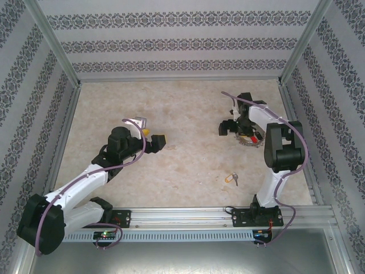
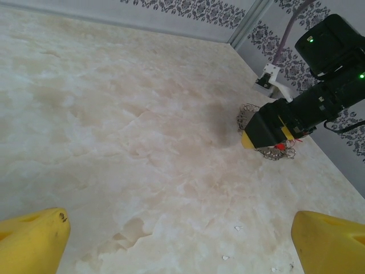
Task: Put the keys on the keyring
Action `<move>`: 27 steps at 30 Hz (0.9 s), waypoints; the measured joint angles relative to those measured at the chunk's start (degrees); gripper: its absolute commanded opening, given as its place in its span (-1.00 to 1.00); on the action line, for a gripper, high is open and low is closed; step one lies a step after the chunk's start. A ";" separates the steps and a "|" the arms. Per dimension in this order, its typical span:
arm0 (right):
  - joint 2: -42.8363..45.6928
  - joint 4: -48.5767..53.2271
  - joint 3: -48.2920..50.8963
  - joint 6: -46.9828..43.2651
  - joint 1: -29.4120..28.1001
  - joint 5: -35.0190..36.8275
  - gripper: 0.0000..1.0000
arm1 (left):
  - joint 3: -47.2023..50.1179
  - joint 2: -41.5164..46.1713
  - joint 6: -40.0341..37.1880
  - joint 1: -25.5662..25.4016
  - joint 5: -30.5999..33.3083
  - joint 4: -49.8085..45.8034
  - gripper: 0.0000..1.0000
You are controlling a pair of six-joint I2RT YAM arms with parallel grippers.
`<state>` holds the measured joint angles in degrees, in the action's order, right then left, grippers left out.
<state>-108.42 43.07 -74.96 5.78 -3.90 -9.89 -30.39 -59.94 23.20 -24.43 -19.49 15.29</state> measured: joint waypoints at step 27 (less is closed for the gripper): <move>-9.09 7.13 -9.35 -1.97 0.74 0.83 0.96 | 0.81 0.59 -0.20 -0.28 0.22 0.74 1.00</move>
<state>-117.51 50.19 -84.31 3.81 -3.16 -9.06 -29.58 -59.35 23.00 -24.71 -19.27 16.03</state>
